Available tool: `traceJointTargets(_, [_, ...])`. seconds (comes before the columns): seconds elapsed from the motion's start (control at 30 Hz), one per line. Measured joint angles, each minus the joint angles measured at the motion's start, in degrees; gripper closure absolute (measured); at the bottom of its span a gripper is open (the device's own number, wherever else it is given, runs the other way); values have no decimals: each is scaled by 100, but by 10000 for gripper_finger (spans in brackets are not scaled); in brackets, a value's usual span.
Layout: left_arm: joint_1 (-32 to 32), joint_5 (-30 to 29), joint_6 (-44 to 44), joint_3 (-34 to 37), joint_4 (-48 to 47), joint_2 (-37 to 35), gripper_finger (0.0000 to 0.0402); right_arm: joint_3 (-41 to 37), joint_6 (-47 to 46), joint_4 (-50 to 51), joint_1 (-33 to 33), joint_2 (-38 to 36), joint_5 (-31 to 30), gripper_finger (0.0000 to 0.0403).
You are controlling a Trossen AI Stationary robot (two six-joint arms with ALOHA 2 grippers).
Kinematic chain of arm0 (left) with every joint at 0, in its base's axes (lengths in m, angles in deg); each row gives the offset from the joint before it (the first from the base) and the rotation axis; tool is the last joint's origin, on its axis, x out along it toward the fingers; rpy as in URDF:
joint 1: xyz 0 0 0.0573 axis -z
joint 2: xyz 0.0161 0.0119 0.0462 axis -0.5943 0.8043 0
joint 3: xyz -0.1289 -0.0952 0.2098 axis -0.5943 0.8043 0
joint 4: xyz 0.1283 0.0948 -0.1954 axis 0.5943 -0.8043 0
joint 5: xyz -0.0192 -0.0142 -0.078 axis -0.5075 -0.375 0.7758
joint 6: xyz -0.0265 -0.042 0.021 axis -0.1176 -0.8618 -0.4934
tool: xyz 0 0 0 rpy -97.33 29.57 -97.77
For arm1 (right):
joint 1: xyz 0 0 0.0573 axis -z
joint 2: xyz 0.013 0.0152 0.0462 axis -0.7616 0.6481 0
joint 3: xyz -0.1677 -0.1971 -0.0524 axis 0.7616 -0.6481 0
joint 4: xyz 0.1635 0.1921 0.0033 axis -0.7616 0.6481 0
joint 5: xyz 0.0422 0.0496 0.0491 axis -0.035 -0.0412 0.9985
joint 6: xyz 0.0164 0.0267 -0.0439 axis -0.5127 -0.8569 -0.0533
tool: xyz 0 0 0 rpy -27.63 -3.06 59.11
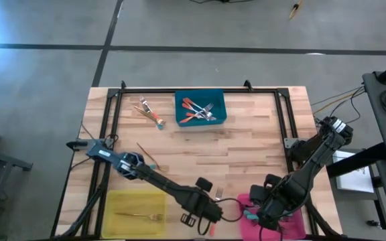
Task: Sort silverware by color (type)
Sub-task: Put the orange fork into the blue bin
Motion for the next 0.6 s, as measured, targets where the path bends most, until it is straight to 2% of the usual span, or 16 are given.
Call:
traceJointTargets(0.43, [-76, 178, 245, 1101, 328, -64, 324, 0, -204, -6, 2, 4, -14, 287])
traceJointTargets(0.6, [-118, 252, 140, 1248, 415, -66, 327, 0, -215, -26, 4, 7, -73, 285])
